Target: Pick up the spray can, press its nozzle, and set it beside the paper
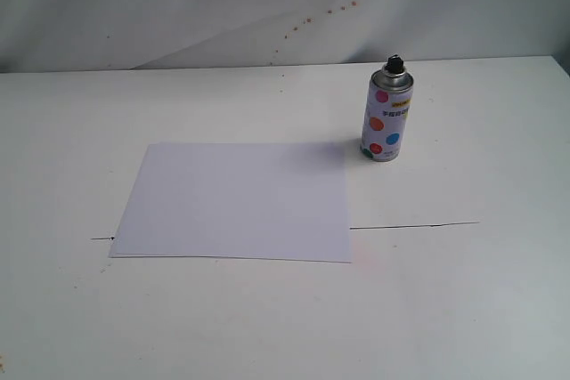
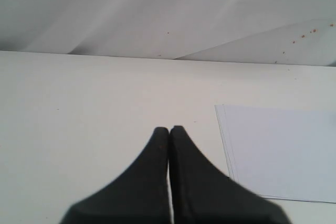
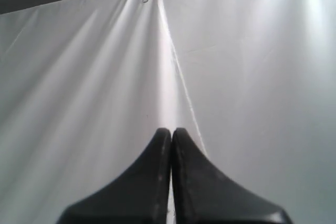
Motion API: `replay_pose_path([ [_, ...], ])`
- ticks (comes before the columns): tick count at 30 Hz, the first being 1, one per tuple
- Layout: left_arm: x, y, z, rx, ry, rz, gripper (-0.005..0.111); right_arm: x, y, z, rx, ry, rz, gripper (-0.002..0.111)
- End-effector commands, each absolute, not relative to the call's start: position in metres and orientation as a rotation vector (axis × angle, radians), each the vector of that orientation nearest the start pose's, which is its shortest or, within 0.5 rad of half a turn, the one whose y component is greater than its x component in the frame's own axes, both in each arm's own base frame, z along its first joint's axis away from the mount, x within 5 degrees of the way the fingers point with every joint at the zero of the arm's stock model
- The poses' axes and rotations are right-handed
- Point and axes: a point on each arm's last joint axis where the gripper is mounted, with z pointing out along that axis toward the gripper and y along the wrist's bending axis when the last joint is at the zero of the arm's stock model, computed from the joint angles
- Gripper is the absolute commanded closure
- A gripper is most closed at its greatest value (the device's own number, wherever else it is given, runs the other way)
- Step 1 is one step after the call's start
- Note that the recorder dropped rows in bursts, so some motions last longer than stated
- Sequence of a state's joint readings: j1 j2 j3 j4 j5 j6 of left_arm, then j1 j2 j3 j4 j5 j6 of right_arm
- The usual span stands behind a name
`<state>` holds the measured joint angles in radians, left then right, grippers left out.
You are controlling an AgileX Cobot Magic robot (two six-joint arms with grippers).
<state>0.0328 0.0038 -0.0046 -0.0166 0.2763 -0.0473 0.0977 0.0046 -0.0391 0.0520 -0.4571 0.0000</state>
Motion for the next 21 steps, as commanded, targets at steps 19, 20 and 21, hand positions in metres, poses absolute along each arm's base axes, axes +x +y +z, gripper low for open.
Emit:
replay_pose_path([
  [19, 0.055, 0.001, 0.189, -0.078, 1.748, -0.029, 0.107, 0.176, 0.016, 0.397, -0.146, 1.381, -0.036, 0.108],
  [20, 0.055, 0.001, 0.189, -0.078, 1.748, -0.029, 0.107, 0.184, 0.016, 0.393, -0.149, 1.405, -0.036, 0.108],
  [21, 0.055, 0.001, 0.189, -0.078, 1.748, -0.029, 0.107, 0.189, 0.017, 0.389, -0.151, 1.426, -0.036, 0.108],
])
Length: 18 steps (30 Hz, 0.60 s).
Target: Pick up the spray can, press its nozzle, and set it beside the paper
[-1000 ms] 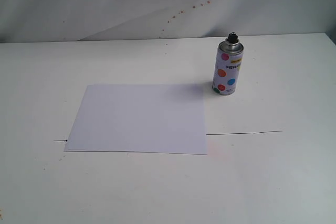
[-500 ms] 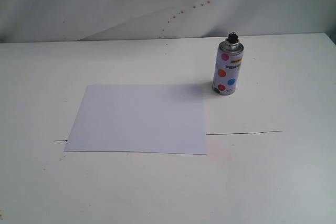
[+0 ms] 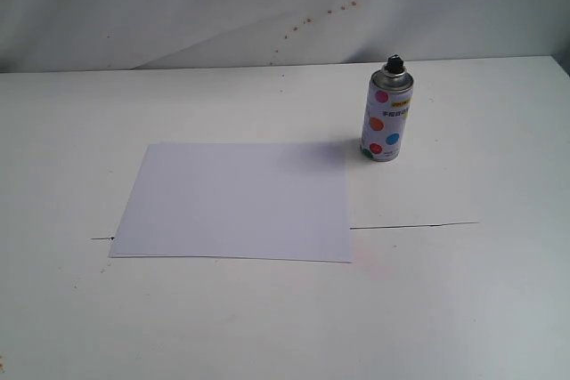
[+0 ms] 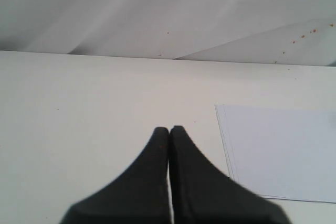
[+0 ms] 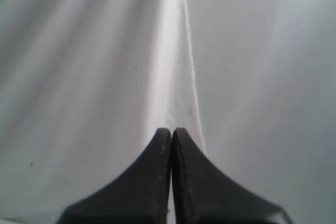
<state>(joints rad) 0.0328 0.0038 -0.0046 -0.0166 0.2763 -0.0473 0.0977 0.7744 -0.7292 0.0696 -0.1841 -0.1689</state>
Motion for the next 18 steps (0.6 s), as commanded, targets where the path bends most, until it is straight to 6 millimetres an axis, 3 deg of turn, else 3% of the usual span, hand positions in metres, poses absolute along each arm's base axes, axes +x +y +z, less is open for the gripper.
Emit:
replay_pose_path([
  [1, 0.055, 0.001, 0.189, -0.078, 1.748, -0.029, 0.107, 0.196, 0.017, 0.383, -0.155, 1.456, -0.036, 0.108],
  [9, 0.055, 0.001, 0.189, -0.078, 1.748, -0.029, 0.107, 0.227, 0.020, 0.351, -0.170, 1.596, -0.035, 0.108],
  [18, 0.055, 0.001, 0.189, -0.078, 1.748, -0.029, 0.107, 0.231, 0.020, 0.307, -0.181, 1.700, -0.037, 0.108],
])
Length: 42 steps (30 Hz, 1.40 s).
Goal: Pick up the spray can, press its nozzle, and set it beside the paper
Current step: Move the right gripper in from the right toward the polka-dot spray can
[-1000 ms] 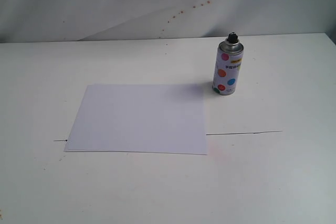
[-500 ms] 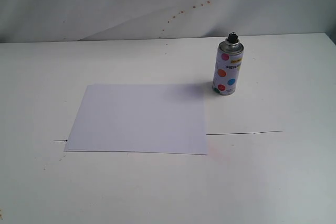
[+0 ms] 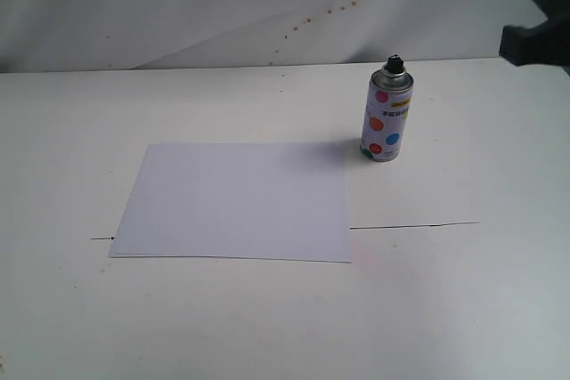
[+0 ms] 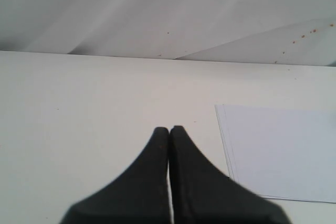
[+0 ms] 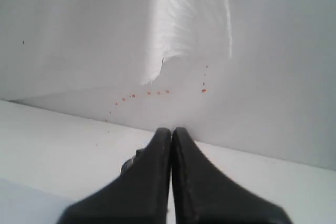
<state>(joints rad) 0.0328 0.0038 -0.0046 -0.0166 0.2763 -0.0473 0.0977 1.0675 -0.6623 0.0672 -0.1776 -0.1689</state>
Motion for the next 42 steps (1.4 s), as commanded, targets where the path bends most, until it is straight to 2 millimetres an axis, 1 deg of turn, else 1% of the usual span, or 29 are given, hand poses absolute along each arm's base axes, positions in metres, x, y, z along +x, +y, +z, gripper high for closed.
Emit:
replay_pose_path([
  [1, 0.055, 0.001, 0.189, -0.078, 1.748, -0.029, 0.107, 0.230, 0.020, 0.304, -0.179, 1.692, -0.038, 0.108],
  [7, 0.055, 0.001, 0.189, -0.078, 1.748, -0.029, 0.107, 0.226, 0.023, 0.306, -0.235, 1.502, -0.066, 0.108],
  [9, 0.055, 0.001, 0.189, -0.078, 1.748, -0.029, 0.107, 0.227, 0.025, 0.305, -0.260, 1.496, -0.060, 0.108],
  [10, 0.055, 0.001, 0.189, -0.078, 1.748, -0.029, 0.107, 0.228, 0.025, 0.303, -0.255, 1.507, -0.052, 0.108],
  [13, 0.055, 0.001, 0.189, -0.078, 1.748, -0.029, 0.107, 0.236, 0.026, 0.289, -0.251, 1.593, -0.035, 0.108],
  [17, 0.055, 0.001, 0.189, -0.078, 1.748, -0.029, 0.107, 0.250, 0.026, 0.252, -0.276, 1.820, -0.036, 0.108],
  [18, 0.055, 0.001, 0.189, -0.078, 1.748, -0.029, 0.107, 0.253, 0.026, 0.245, -0.278, 1.852, -0.034, 0.108],
  [23, 0.055, 0.001, 0.189, -0.078, 1.748, -0.029, 0.107, 0.271, 0.028, 0.208, -0.277, 1.955, -0.013, 0.108],
  [26, 0.055, 0.001, 0.189, -0.078, 1.748, -0.029, 0.107, 0.276, 0.029, 0.194, -0.240, 2.000, 0.015, 0.108],
  [32, 0.055, 0.001, 0.189, -0.078, 1.748, -0.029, 0.107, 0.283, 0.030, 0.173, -0.255, 2.040, 0.020, 0.108],
  [34, 0.055, 0.001, 0.189, -0.078, 1.748, -0.029, 0.107, 0.285, 0.030, 0.169, -0.256, 2.046, 0.022, 0.108],
  [38, 0.055, 0.001, 0.189, -0.078, 1.748, -0.029, 0.107, 0.287, 0.030, 0.166, -0.251, 2.038, 0.023, 0.108],
  [42, 0.055, 0.001, 0.189, -0.078, 1.748, -0.029, 0.107, 0.288, 0.021, 0.166, -0.207, 2.055, 0.005, 0.108],
])
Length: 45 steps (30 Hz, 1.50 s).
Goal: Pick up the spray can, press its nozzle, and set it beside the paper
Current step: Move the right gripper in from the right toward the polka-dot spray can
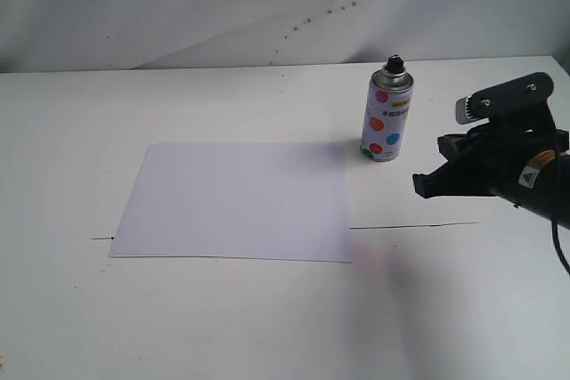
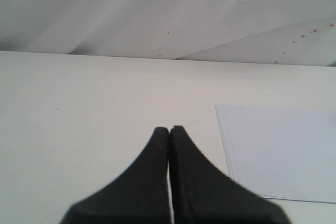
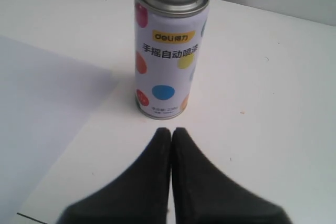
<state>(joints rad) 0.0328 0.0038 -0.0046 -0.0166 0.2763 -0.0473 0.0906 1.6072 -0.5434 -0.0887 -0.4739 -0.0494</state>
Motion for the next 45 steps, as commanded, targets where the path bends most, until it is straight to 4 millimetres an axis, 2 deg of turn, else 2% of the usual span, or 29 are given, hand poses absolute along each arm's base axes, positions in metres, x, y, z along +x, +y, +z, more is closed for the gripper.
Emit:
replay_pose_path([
  [1, 0.055, 0.001, 0.189, -0.078, 1.748, -0.029, 0.107, 0.288, 0.019, 0.165, -0.198, 2.058, -0.001, 0.108],
  [8, 0.055, 0.001, 0.189, -0.078, 1.748, -0.029, 0.107, 0.287, -0.005, 0.162, -0.135, 2.103, -0.055, 0.108],
  [15, 0.055, 0.001, 0.189, -0.078, 1.748, -0.029, 0.107, 0.291, -0.029, 0.169, -0.104, 1.993, -0.110, 0.108],
  [20, 0.055, 0.001, 0.189, -0.078, 1.748, -0.029, 0.107, 0.297, -0.042, 0.155, -0.068, 2.010, -0.129, 0.108],
  [30, 0.055, 0.001, 0.189, -0.078, 1.748, -0.029, 0.107, 0.322, -0.028, 0.130, -0.396, 1.980, -0.037, 0.108],
  [35, 0.055, 0.001, 0.189, -0.078, 1.748, -0.029, 0.107, 0.325, -0.031, 0.127, -0.382, 2.010, -0.043, 0.107],
  [37, 0.055, 0.001, 0.189, -0.078, 1.748, -0.029, 0.107, 0.325, -0.031, 0.127, -0.368, 2.013, -0.034, 0.102],
  [39, 0.055, 0.001, 0.189, -0.078, 1.748, -0.029, 0.107, 0.325, -0.032, 0.126, -0.355, 2.025, -0.027, 0.083],
  [40, 0.055, 0.001, 0.189, -0.078, 1.748, -0.029, 0.107, 0.324, -0.032, 0.125, -0.339, 2.050, -0.023, 0.063],
  [41, 0.055, 0.001, 0.189, -0.078, 1.748, -0.029, 0.107, 0.324, -0.033, 0.124, -0.335, 2.063, -0.024, 0.055],
  [42, 0.055, 0.001, 0.189, -0.078, 1.748, -0.029, 0.107, 0.324, -0.034, 0.123, -0.279, 2.074, -0.024, 0.034],
  [44, 0.055, 0.001, 0.189, -0.078, 1.748, -0.029, 0.107, 0.325, -0.038, 0.124, -0.178, 2.076, -0.032, 0.015],
  [45, 0.055, 0.001, 0.189, -0.078, 1.748, -0.029, 0.107, 0.325, -0.039, 0.124, -0.178, 2.075, -0.035, 0.011],
])
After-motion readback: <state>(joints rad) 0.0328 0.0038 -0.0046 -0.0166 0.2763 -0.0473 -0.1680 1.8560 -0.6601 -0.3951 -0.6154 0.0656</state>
